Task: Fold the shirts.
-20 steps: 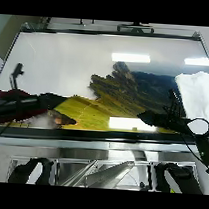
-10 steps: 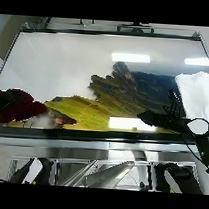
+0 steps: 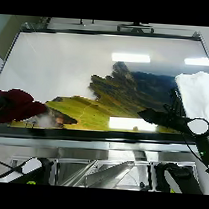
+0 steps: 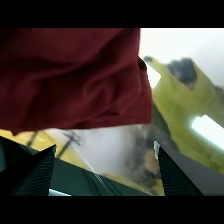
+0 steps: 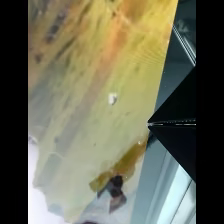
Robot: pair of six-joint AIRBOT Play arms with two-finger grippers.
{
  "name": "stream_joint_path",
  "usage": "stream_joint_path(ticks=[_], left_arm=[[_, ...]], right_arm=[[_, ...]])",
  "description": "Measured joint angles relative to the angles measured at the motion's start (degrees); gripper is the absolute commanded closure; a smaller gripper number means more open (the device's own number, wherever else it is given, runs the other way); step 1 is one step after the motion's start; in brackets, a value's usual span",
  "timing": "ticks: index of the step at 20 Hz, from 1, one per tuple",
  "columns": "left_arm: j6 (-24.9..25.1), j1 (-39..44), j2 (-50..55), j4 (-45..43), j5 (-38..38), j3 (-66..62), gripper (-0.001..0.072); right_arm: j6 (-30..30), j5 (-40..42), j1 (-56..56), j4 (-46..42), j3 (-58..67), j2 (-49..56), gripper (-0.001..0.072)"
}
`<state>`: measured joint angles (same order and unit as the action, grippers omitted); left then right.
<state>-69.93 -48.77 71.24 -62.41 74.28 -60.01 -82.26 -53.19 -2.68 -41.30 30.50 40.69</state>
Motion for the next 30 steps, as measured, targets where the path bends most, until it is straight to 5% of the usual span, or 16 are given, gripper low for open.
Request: stream_joint_path(ticks=[9,21,22,23,25,30], left_arm=[[-1.1,-3.1,8.1,-7.5,3.4,-14.3,-0.0003],[2.9,-11.3,21.4,-8.3,5.0,-16.4,-0.0001],[3.7,-11.1,22.5,-6.6,4.9,-16.4,0.0028],[4.6,-10.7,23.7,-4.4,4.5,-16.4,0.0168],[5.9,-9.6,25.1,-1.0,3.5,-16.4,0.0705],[7.1,-4.8,26.3,6.5,3.8,-16.4,0.0705]], right_arm=[[0.0,2.1,0.0,0.0,0.0,0.0,0.0690],[0.0,3.3,0.0,0.0,0.0,0.0,0.0690],[0.0,3.4,0.0,0.0,0.0,0.0,0.0689],[0.0,3.4,0.0,0.0,0.0,0.0,0.0690],[0.0,3.4,0.0,0.0,0.0,0.0,0.0690],[0.0,3.2,0.0,0.0,0.0,0.0,0.0690]])
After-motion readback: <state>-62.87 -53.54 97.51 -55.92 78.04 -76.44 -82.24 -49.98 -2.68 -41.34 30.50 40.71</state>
